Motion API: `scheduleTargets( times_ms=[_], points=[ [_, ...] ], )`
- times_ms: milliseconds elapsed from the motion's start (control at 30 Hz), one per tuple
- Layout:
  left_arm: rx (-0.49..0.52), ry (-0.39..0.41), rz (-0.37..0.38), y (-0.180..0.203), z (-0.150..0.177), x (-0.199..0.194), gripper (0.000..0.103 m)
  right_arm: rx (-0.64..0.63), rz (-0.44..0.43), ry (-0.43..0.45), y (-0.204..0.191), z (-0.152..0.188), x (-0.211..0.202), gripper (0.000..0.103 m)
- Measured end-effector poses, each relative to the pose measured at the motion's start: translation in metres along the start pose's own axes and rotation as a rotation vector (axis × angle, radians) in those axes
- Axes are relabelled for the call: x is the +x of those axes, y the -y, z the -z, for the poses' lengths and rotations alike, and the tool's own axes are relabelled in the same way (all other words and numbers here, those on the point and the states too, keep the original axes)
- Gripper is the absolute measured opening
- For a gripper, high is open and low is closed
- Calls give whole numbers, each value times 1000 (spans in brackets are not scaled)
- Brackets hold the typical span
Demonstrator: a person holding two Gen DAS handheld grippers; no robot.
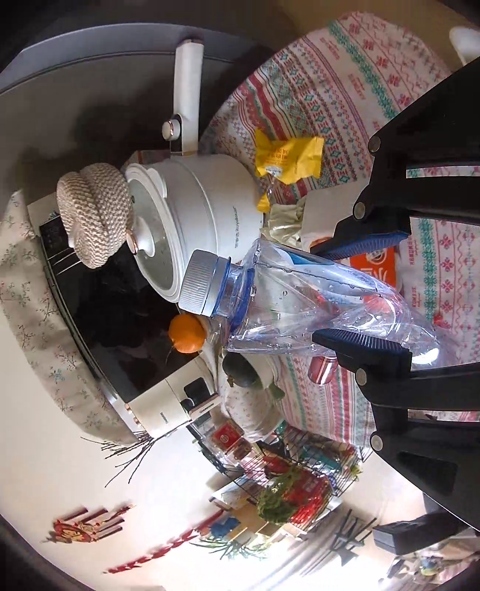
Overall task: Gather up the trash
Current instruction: 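Carry the pecan bag with the left gripper while the right carries the bottle toward the bin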
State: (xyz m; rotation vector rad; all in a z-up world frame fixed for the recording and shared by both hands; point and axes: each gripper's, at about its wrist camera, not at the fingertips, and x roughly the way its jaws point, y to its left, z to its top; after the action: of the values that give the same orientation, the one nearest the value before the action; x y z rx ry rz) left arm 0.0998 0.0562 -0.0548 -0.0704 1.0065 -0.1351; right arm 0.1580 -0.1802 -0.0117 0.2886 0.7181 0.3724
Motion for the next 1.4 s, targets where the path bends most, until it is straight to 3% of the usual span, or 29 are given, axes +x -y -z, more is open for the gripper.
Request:
scheduleTargets(
  times_ms=[333,667,867,1167,1400],
  points=[
    [112,-12,52,57,9,0,9,-45,116,24,34,38,-77,39],
    [277,-77,86,128,28,16,9,-47,330,-61,73,63,-110,39],
    [420,-142,103,180,54,34,9,-119,450,-76,92,77,-130,39],
    [619,-238,130,251,101,61,10,-175,587,-115,126,103,-151,39],
    [692,-259,122,280,118,81,11,-166,642,-140,154,115,-166,39]
  ],
)
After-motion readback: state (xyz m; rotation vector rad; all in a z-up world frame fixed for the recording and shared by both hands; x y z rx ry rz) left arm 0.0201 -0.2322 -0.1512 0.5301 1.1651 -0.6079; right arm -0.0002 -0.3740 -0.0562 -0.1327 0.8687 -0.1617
